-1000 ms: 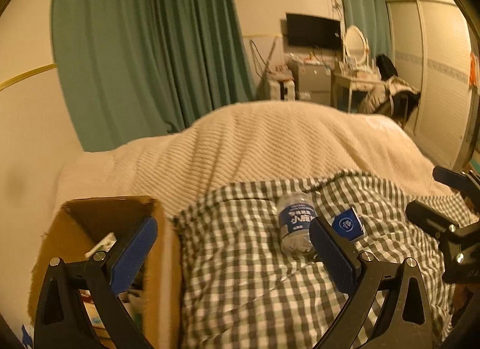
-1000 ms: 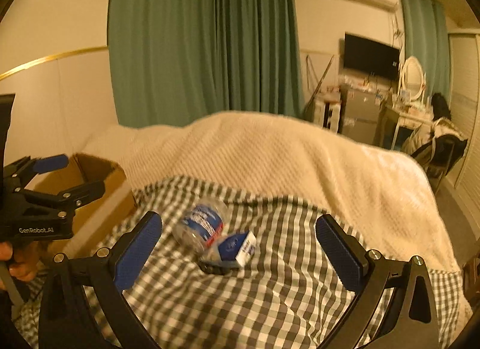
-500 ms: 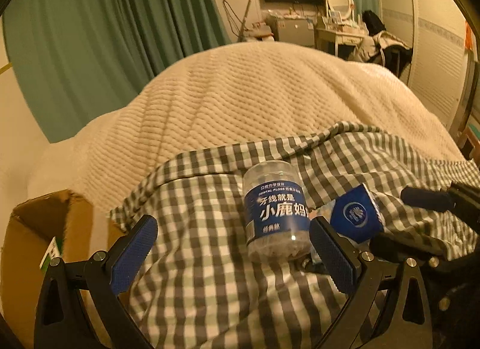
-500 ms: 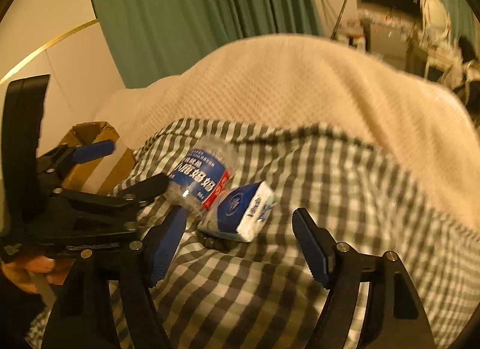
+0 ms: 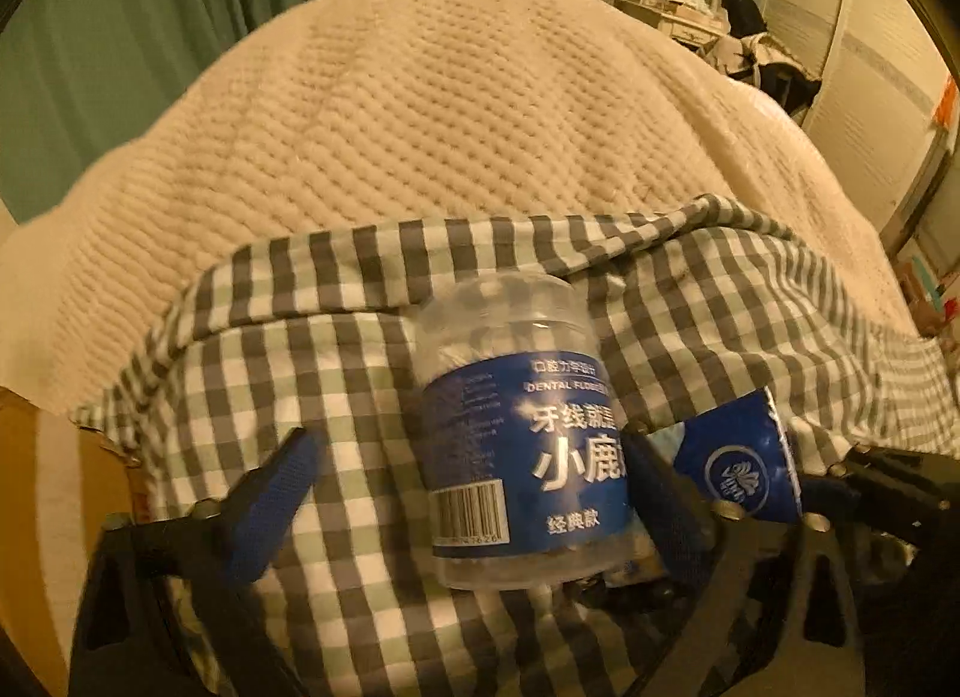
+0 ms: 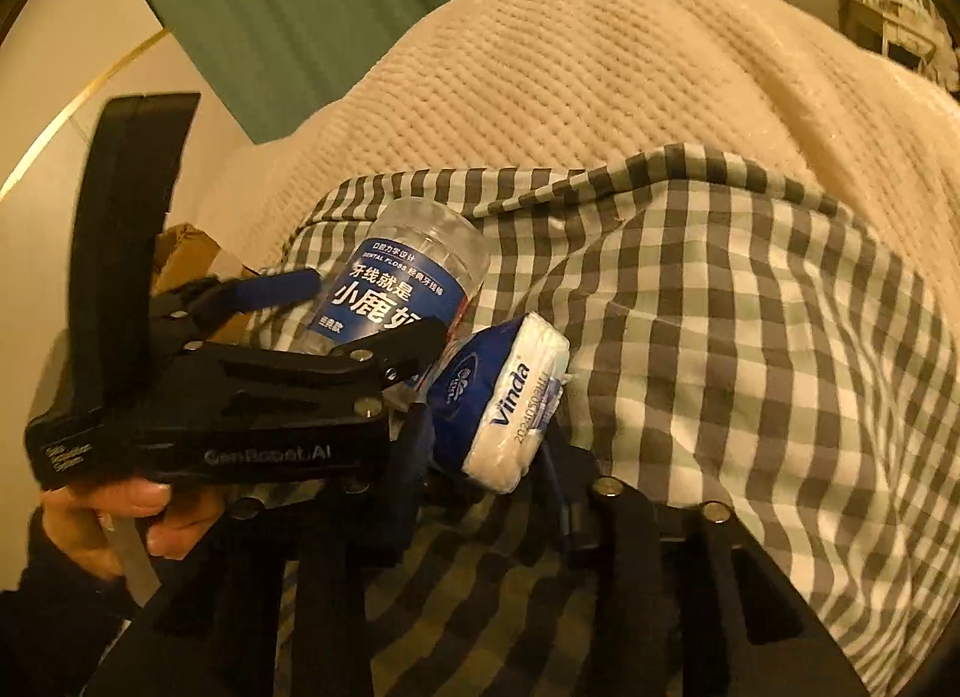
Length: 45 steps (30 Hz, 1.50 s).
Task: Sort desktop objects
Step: 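Grasp the clear floss jar with the left tool while the right tool grasps the blue Vinda pack, then carry the floss jar into the box with the left tool while the right tool drops the Vinda pack in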
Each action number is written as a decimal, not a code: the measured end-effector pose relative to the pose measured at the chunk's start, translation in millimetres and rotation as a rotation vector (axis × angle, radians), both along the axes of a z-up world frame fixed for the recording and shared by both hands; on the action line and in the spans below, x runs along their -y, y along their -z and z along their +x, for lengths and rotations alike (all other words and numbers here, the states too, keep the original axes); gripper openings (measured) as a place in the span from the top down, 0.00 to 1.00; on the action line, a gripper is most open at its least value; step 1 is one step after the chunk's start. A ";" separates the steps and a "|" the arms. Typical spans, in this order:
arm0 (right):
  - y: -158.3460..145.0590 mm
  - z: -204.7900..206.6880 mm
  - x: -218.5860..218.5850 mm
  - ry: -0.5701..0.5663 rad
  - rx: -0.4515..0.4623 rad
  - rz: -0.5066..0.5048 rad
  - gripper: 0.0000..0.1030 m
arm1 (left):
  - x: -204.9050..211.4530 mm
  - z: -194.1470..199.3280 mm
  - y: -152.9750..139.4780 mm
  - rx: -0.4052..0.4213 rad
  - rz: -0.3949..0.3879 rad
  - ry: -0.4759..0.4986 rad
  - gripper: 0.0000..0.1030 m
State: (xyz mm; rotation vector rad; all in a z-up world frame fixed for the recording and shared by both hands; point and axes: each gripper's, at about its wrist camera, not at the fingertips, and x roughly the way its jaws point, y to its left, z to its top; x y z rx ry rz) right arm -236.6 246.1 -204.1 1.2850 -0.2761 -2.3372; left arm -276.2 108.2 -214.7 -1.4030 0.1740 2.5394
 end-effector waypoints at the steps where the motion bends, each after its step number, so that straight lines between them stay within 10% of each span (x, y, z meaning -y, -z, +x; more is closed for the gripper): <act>1: 0.4 0.4 -1.3 -0.001 -0.001 -0.009 0.72 | 0.3 2.2 -0.8 -0.004 0.014 0.010 0.33; 26: -117.4 105.1 -5.6 0.210 -0.377 0.003 0.79 | 45.8 117.6 -124.4 -0.359 0.021 -0.049 0.39; 45: -219.3 169.3 90.6 0.145 -0.676 -0.016 0.79 | 128.0 238.9 -226.1 -0.681 0.023 -0.169 0.39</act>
